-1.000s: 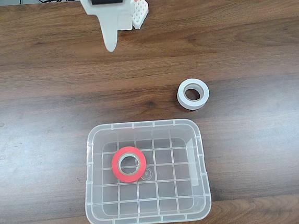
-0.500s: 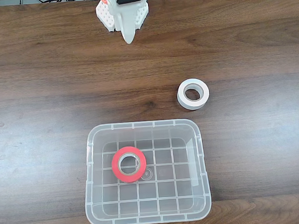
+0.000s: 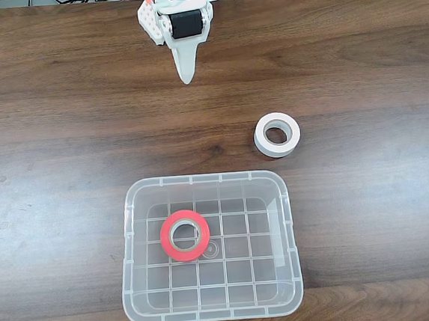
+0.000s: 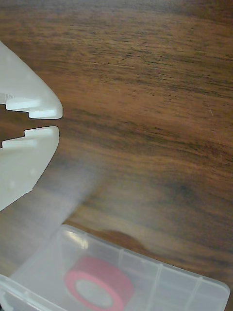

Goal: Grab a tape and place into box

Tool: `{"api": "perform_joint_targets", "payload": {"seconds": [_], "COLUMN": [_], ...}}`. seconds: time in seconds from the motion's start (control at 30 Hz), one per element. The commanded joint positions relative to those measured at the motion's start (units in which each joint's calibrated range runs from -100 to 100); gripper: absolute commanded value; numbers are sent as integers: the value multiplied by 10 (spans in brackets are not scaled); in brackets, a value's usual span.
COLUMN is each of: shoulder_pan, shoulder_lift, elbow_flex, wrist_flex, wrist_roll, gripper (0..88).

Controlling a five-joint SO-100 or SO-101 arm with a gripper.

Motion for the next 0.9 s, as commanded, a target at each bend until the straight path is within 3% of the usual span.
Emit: {"api": "perform_joint_targets", "payload": {"seconds": [0.0,0.27,0.7,0.87], "shoulder_pan": [2,7,7,7], "shoulder_lift": [-84,-194,-282,-279], "elbow_flex": [45,107,200,225], "wrist_flex": [-42,-16,13,11], "wrist_roll": [-2,-32,-33,-61], "gripper": [11,10,12,12]}}
